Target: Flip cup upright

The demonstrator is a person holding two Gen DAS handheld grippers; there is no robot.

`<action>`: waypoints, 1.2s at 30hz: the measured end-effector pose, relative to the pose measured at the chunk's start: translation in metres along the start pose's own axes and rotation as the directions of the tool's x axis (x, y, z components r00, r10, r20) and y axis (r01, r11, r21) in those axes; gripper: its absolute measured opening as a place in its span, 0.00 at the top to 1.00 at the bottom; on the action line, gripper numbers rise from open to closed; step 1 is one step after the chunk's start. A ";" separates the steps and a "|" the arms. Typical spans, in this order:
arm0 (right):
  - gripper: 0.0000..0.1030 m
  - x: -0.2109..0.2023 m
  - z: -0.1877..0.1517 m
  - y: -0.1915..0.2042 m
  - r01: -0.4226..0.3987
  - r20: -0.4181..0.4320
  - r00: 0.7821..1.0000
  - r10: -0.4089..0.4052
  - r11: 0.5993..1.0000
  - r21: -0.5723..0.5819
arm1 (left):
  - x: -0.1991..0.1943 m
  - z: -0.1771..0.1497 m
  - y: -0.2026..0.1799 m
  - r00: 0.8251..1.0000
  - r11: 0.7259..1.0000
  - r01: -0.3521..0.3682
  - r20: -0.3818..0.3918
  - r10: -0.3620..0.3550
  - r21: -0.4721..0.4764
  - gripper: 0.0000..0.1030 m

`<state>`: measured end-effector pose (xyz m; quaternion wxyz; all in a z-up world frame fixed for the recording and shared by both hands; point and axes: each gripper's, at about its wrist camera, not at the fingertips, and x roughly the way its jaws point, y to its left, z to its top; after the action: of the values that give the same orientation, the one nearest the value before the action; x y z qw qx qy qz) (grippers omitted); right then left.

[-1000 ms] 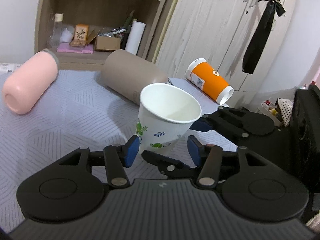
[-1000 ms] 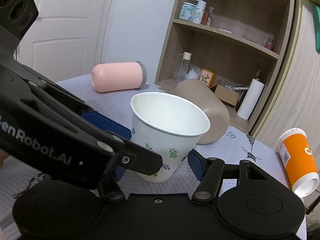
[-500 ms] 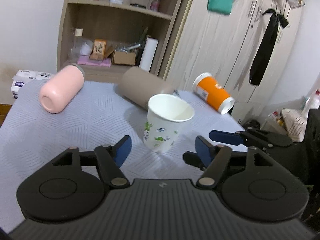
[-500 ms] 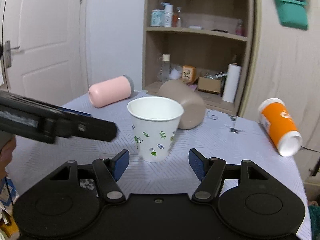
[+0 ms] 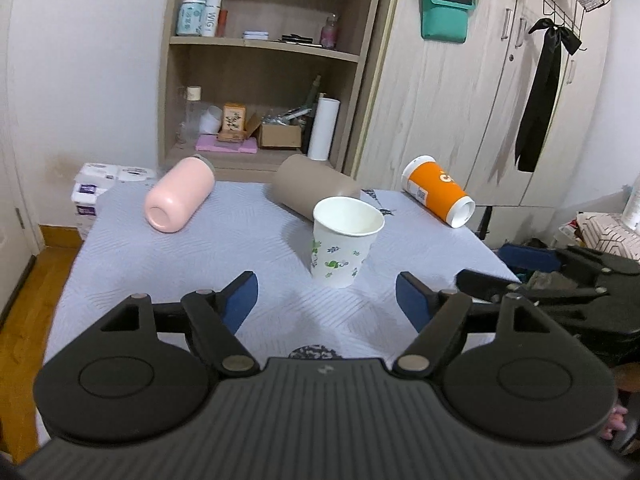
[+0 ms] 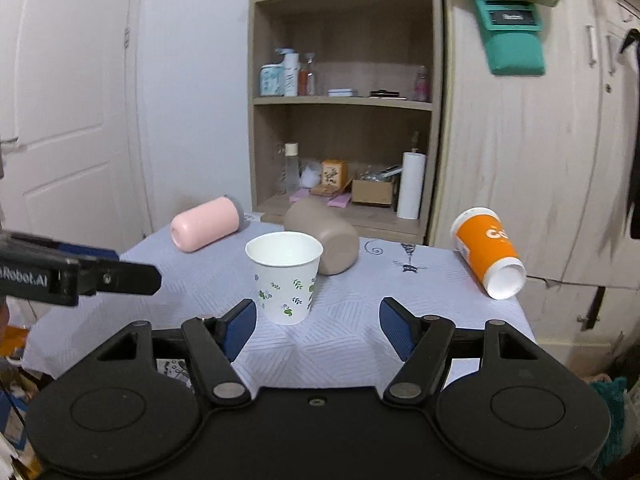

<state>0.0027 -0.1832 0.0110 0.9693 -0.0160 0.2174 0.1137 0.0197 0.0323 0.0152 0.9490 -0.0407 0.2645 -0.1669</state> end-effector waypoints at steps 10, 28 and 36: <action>0.27 -0.037 0.001 0.006 0.042 0.026 0.999 -0.042 0.999 -0.009 | -0.010 -0.004 -0.003 0.999 0.999 -0.036 -0.040 0.036 -0.002 0.26; 0.00 -0.056 0.009 0.023 0.206 0.040 0.978 -0.206 0.979 -0.007 | -0.031 -0.007 -0.017 0.980 0.981 -0.195 -0.023 0.195 0.020 0.02; 0.00 -0.054 0.009 0.025 0.219 0.005 0.976 -0.220 0.976 0.007 | -0.044 -0.007 -0.013 0.974 0.974 -0.225 -0.007 0.225 -0.002 0.00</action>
<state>-0.0467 -0.1697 0.0426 0.9766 -0.0366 0.2119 0.0054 -0.0235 0.0346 0.0328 0.9608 -0.0113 0.2711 -0.0579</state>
